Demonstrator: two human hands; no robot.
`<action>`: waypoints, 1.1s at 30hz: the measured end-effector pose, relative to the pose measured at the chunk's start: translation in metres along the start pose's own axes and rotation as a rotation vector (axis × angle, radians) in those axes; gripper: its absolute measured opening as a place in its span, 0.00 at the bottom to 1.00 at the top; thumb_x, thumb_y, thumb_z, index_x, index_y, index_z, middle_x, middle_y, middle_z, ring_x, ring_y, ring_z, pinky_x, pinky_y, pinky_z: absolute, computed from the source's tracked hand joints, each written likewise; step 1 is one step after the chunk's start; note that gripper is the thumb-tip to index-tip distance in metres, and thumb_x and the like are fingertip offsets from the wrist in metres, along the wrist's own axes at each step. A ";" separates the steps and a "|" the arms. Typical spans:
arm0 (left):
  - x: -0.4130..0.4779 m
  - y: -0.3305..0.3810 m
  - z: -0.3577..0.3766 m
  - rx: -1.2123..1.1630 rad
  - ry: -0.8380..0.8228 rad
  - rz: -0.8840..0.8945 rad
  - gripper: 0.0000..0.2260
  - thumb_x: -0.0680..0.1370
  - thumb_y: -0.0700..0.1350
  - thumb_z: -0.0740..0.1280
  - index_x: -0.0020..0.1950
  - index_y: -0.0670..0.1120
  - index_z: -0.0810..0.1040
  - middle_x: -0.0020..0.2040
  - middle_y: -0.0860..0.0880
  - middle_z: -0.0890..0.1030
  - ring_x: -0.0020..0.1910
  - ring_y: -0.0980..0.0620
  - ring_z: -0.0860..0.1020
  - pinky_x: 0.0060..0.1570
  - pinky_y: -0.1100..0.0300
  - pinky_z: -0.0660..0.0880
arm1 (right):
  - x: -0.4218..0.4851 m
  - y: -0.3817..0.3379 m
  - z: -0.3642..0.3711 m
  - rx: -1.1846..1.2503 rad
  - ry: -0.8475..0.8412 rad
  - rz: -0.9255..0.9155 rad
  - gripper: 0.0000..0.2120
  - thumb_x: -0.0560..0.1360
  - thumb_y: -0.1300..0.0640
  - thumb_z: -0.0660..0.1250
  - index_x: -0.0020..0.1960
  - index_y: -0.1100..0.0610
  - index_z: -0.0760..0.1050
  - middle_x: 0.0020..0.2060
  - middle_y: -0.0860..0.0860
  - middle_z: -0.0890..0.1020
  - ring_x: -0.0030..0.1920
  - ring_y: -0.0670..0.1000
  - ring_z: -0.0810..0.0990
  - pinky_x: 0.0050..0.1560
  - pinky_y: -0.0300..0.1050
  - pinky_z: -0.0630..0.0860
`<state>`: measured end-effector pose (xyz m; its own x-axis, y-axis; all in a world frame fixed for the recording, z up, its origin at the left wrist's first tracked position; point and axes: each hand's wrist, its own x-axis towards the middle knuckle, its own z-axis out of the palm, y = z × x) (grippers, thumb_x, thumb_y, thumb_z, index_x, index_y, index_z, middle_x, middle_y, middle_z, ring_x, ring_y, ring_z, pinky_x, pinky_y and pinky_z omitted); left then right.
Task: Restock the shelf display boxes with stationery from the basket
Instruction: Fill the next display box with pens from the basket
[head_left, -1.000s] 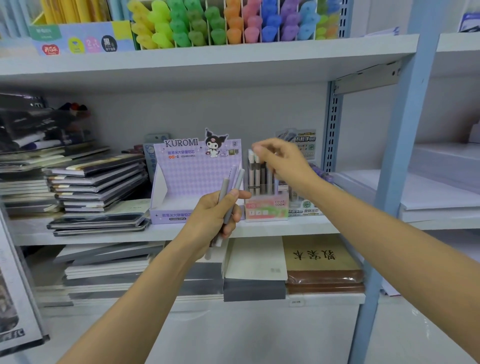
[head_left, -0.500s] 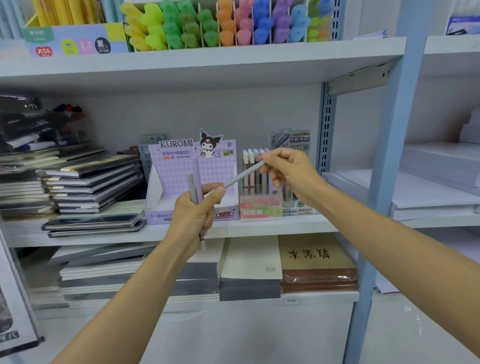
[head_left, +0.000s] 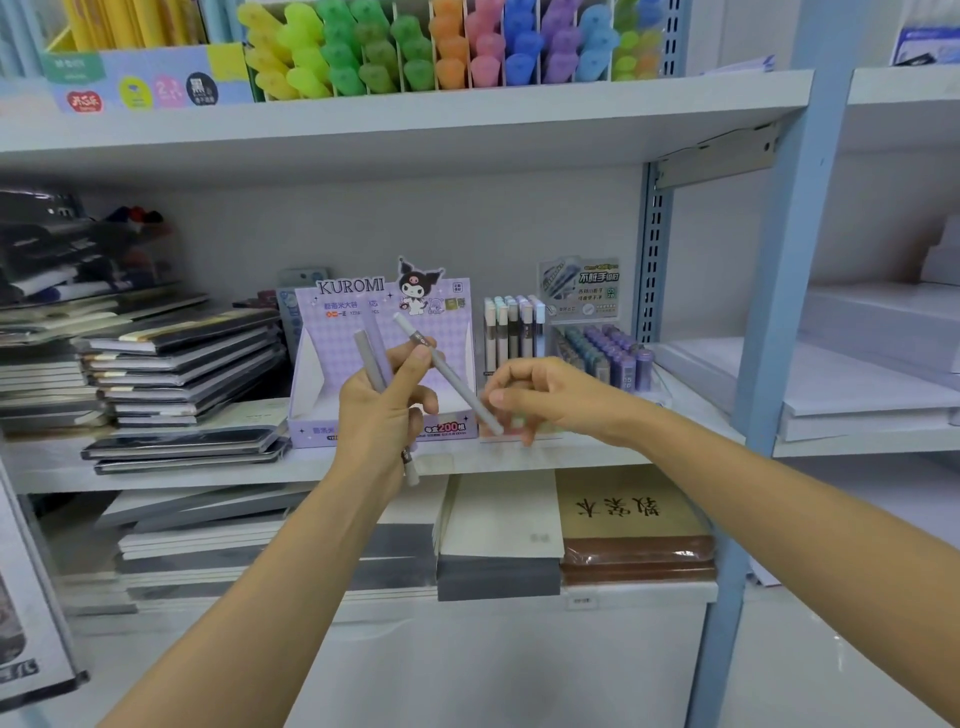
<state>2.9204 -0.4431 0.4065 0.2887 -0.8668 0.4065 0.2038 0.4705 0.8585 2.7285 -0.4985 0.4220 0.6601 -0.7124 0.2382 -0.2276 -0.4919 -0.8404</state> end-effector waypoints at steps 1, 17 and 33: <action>-0.002 0.000 0.001 0.049 -0.021 -0.007 0.05 0.77 0.46 0.70 0.48 0.46 0.83 0.31 0.50 0.78 0.21 0.58 0.69 0.18 0.67 0.59 | 0.002 -0.003 0.001 -0.023 0.076 -0.024 0.12 0.79 0.55 0.64 0.60 0.61 0.73 0.50 0.54 0.83 0.43 0.47 0.82 0.42 0.42 0.80; -0.002 -0.009 0.009 0.184 -0.252 -0.184 0.11 0.81 0.46 0.56 0.50 0.46 0.77 0.33 0.48 0.77 0.28 0.51 0.67 0.21 0.62 0.61 | 0.017 -0.036 -0.027 0.120 0.718 -0.336 0.07 0.80 0.59 0.63 0.53 0.62 0.75 0.39 0.53 0.83 0.36 0.45 0.79 0.36 0.35 0.75; -0.004 -0.010 -0.004 0.216 -0.258 -0.112 0.11 0.83 0.49 0.58 0.51 0.47 0.78 0.28 0.53 0.64 0.24 0.56 0.59 0.21 0.65 0.58 | 0.036 -0.018 -0.039 0.077 0.929 -0.344 0.05 0.81 0.59 0.62 0.52 0.62 0.72 0.39 0.55 0.82 0.40 0.50 0.82 0.41 0.45 0.82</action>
<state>2.9212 -0.4433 0.3952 0.0241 -0.9370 0.3484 0.0098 0.3487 0.9372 2.7284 -0.5353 0.4645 -0.1490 -0.6627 0.7339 -0.0603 -0.7348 -0.6756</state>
